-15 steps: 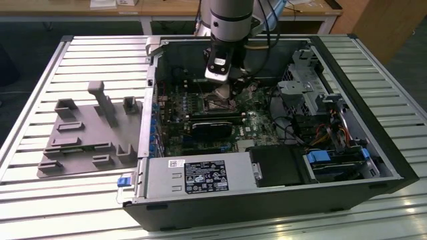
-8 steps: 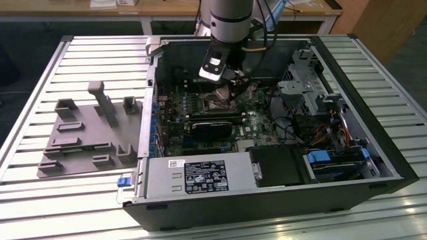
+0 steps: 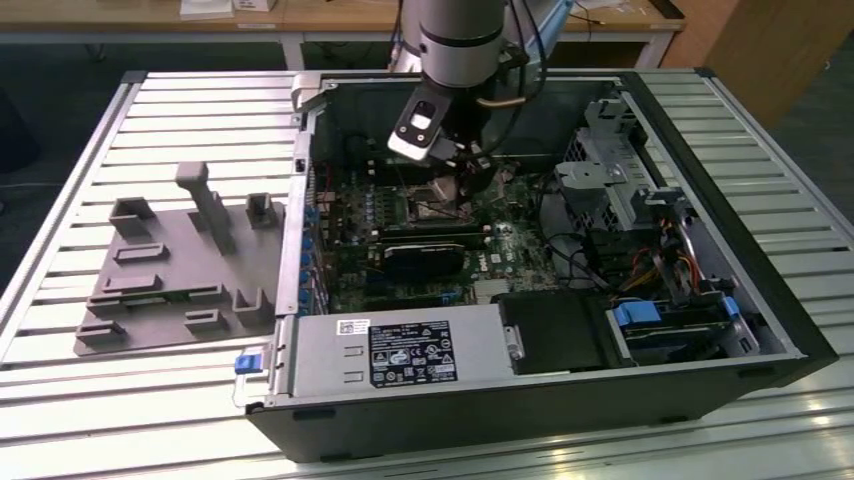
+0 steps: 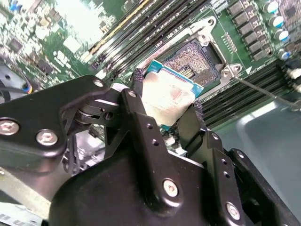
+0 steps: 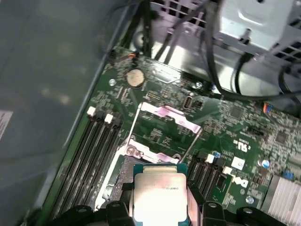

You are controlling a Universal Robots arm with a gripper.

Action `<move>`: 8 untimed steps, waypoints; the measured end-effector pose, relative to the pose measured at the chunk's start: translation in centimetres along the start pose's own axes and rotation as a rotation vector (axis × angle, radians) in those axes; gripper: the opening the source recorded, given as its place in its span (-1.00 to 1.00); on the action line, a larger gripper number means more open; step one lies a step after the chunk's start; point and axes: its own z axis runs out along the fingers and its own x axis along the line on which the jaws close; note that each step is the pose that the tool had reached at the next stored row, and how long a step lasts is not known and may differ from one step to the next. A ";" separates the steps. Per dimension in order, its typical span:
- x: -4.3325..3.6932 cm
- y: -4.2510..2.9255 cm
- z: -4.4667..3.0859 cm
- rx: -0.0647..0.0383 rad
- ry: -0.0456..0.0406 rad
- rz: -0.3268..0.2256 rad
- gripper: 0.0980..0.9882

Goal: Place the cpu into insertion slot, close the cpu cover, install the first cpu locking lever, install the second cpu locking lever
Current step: 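Place the cpu into insertion slot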

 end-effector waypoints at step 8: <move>-0.01 -0.03 0.31 -0.003 -0.0146 0.163 -0.01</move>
